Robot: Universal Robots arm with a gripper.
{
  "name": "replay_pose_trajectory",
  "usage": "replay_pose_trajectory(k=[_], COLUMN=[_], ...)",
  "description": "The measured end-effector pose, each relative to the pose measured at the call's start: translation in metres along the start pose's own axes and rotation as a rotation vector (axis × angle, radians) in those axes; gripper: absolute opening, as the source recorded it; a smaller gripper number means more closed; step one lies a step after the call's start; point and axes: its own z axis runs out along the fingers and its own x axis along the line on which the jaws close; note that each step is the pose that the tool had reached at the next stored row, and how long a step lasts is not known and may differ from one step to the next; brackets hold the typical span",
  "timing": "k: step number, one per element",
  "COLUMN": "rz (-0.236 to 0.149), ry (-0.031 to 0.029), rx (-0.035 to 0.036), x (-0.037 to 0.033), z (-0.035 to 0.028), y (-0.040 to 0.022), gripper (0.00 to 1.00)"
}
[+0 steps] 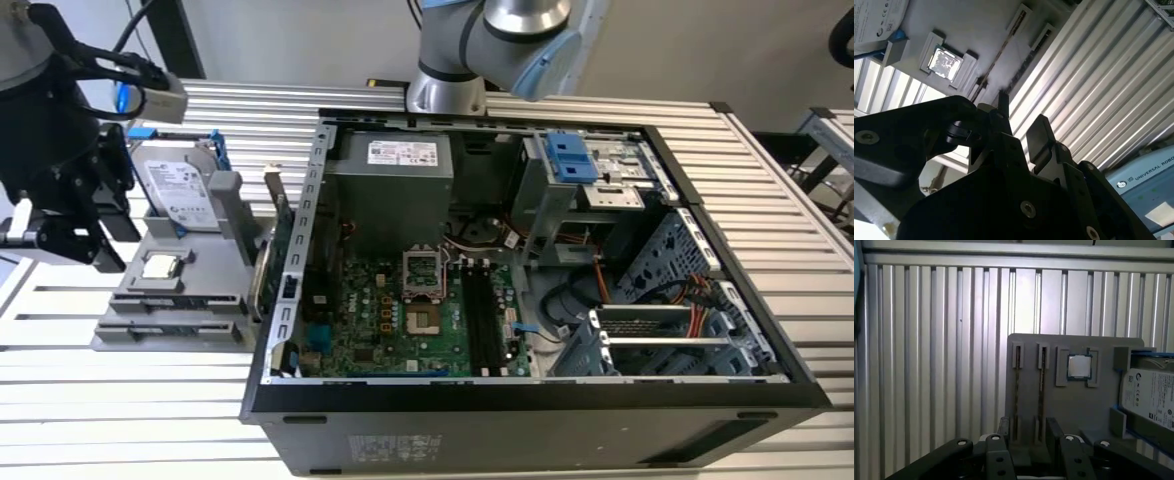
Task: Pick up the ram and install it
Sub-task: 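Pick up the ram and move it above insertion slot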
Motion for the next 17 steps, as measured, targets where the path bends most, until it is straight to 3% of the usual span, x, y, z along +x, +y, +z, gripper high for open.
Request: replay_pose_trajectory(k=[17], rz=[0.002], ry=[0.0], rx=[0.0], x=[0.0], z=[0.0149], y=[-0.0002], gripper=[1.0])
